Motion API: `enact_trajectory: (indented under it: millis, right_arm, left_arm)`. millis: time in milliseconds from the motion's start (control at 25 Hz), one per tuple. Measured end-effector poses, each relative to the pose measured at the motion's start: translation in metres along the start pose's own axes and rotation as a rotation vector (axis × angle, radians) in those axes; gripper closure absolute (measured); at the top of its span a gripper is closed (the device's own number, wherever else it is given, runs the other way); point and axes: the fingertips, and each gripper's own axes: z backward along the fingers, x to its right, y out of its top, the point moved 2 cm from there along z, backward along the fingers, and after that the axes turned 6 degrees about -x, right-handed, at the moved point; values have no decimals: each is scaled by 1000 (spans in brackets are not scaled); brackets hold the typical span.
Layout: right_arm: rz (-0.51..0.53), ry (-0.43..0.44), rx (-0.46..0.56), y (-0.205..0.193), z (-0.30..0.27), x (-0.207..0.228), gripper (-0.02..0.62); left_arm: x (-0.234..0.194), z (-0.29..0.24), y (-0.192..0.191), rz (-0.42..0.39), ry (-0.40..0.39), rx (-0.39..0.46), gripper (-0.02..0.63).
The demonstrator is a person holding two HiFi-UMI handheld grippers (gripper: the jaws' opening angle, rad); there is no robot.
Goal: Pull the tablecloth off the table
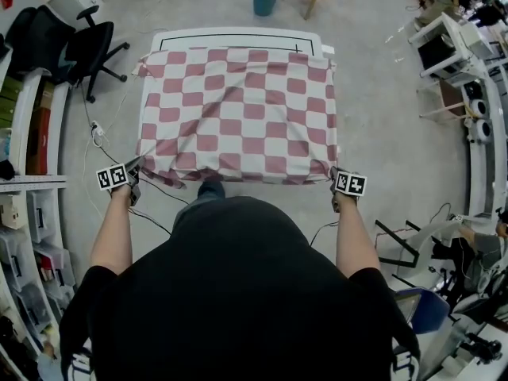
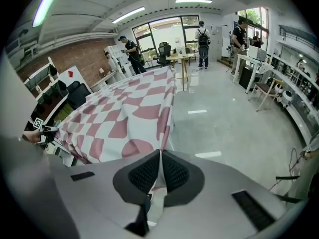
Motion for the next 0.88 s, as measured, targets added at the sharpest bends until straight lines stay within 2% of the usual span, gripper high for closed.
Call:
enact_trajectory:
  millis: [320, 760, 880]
  right_arm:
    - [9, 34, 39, 10, 8, 1, 571]
    - [0, 23, 57, 5, 32, -14, 571]
    - [-15, 16, 73, 18, 36, -20, 571]
  left_arm:
    - [12, 13, 8, 41, -18, 96, 586]
    - [14, 31, 8, 31, -39, 97, 584]
    - [9, 31, 15, 33, -52, 88, 584]
